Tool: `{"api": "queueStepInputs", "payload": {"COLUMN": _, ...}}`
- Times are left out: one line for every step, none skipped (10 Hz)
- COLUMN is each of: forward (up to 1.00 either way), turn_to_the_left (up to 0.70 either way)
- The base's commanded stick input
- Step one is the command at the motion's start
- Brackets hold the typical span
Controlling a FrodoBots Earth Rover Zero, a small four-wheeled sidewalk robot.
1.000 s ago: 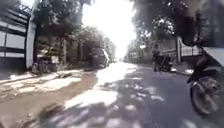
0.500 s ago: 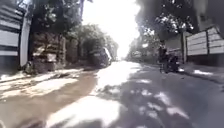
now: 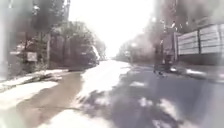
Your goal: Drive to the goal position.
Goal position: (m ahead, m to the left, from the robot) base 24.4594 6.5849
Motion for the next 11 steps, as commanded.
{"api": "queueStepInputs", "payload": {"forward": 1.00, "turn_to_the_left": -0.01}}
{"api": "queueStepInputs", "payload": {"forward": 1.00, "turn_to_the_left": 0.00}}
{"api": "queueStepInputs", "payload": {"forward": 1.00, "turn_to_the_left": 0.00}}
{"api": "queueStepInputs", "payload": {"forward": 1.00, "turn_to_the_left": 0.00}}
{"api": "queueStepInputs", "payload": {"forward": 1.00, "turn_to_the_left": 0.00}}
{"api": "queueStepInputs", "payload": {"forward": 1.00, "turn_to_the_left": 0.00}}
{"api": "queueStepInputs", "payload": {"forward": 1.00, "turn_to_the_left": 0.00}}
{"api": "queueStepInputs", "payload": {"forward": 1.00, "turn_to_the_left": 0.00}}
{"api": "queueStepInputs", "payload": {"forward": 1.00, "turn_to_the_left": 0.00}}
{"api": "queueStepInputs", "payload": {"forward": 1.00, "turn_to_the_left": 0.00}}
{"api": "queueStepInputs", "payload": {"forward": 1.00, "turn_to_the_left": 0.00}}
